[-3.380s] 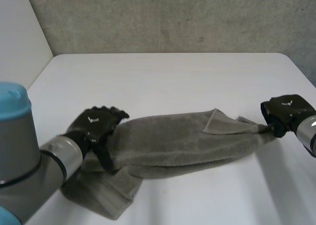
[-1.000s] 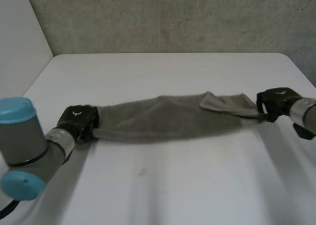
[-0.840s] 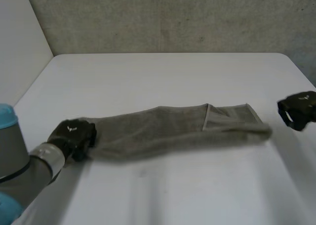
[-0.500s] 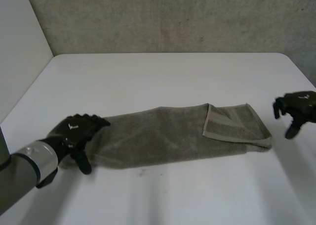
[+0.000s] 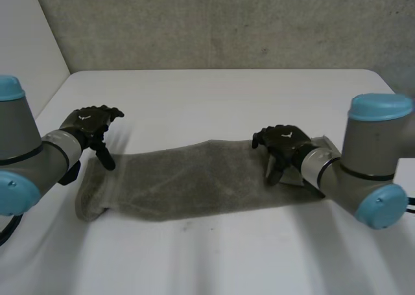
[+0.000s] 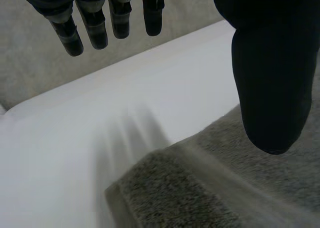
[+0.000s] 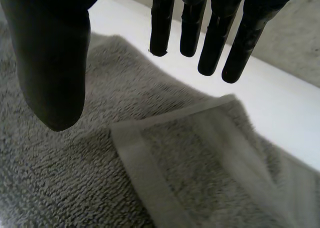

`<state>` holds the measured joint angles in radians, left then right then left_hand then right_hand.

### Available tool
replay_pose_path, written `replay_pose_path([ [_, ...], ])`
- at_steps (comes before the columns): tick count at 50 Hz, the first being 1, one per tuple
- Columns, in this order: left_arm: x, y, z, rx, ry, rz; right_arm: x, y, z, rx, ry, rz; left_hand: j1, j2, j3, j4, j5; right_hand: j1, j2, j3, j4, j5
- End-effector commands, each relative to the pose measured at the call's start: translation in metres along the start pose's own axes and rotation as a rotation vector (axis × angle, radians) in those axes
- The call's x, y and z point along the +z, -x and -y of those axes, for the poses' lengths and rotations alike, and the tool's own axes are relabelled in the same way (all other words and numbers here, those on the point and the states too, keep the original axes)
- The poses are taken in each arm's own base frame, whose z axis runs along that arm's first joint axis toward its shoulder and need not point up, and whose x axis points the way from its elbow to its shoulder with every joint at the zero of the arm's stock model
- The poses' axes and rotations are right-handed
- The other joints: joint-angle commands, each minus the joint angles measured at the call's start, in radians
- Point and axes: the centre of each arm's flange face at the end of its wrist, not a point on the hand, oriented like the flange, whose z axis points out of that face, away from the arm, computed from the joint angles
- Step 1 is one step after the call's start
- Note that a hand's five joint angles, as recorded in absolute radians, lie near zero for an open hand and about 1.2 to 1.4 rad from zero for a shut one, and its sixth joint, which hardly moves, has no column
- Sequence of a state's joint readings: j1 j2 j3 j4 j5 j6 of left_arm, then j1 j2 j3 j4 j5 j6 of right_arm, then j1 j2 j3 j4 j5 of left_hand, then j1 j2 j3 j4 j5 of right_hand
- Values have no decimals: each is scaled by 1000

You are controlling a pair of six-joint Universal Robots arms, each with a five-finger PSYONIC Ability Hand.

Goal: Fold the towel.

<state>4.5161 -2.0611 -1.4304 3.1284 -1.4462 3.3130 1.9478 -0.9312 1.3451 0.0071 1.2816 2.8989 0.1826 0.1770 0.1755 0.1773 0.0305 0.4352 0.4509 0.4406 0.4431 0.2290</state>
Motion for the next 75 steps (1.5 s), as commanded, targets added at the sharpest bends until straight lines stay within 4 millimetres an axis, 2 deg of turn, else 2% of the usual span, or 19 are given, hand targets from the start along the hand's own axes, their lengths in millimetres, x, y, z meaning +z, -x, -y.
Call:
replay_pose_path([
  [1,7,1,-9,-3,23,16,14,-5,-11,-50,2,-84,16,22,23,22,-6,60,45,55,52,92],
  [10,3,0,-12,-13,37,14,15,-12,-17,-156,26,-167,13,19,20,19,-9,307,292,302,299,339],
  [17,2,-1,-16,-16,49,12,14,-28,-11,-168,3,-266,10,16,17,16,-12,960,944,955,952,992],
  [30,0,-2,-22,-17,62,8,6,-44,-10,-171,34,-288,4,10,12,10,-18,961,945,956,953,993],
  [31,0,-2,-22,-17,62,10,1,-43,-8,-166,47,-280,4,10,12,10,-18,546,531,541,539,578],
  [32,-1,-2,-23,-18,65,9,1,-43,-8,-166,47,-280,4,10,12,10,-18,542,527,537,534,574],
  [33,-1,-2,-23,-18,65,9,-5,-41,-6,-163,60,-268,4,10,12,10,-18,156,140,150,148,187],
  [34,-1,-2,-23,-18,67,12,-12,-38,-2,-154,66,-251,2,7,9,7,-21,134,119,129,127,166],
  [43,-10,-3,-20,-17,59,9,-28,-25,3,-115,18,-170,-4,1,3,1,-27,175,160,170,167,207],
  [51,-11,-4,-21,-16,56,8,-11,-19,-29,-69,48,-129,-4,1,3,1,-27,225,209,220,217,257],
  [57,-10,-3,-21,-16,50,10,-7,-18,-35,-75,59,-132,-4,1,3,1,-27,234,218,229,226,266],
  [62,-10,-3,-21,-15,47,11,-4,-23,-32,-88,46,-153,-4,1,3,1,-27,498,482,493,490,530],
  [64,-10,-3,-21,-15,44,13,3,-36,-26,-110,18,-221,-4,1,3,1,-27,823,807,817,815,854],
  [66,-10,-3,-21,-15,44,11,5,-51,-25,-119,11,-281,-4,1,3,1,-27,960,944,954,952,991],
  [67,-10,-3,-22,-15,43,12,7,-71,-24,-126,4,-353,-4,1,3,1,-27,961,945,956,953,993],
  [70,-10,-3,-21,-15,40,14,7,-89,-23,-138,-4,-413,-4,1,3,1,-27,961,945,956,953,993],
  [72,-10,-3,-21,-14,38,14,6,-126,-23,-143,-11,-508,-4,1,3,1,-27,961,945,956,953,993],
  [73,-10,-3,-21,-14,38,14,6,-126,-23,-143,-11,-508,-4,1,3,1,-27,961,945,956,953,993],
  [75,-10,-3,-21,-14,38,14,6,-152,-23,-124,-14,-561,-4,1,3,1,-27,961,945,956,953,993],
])
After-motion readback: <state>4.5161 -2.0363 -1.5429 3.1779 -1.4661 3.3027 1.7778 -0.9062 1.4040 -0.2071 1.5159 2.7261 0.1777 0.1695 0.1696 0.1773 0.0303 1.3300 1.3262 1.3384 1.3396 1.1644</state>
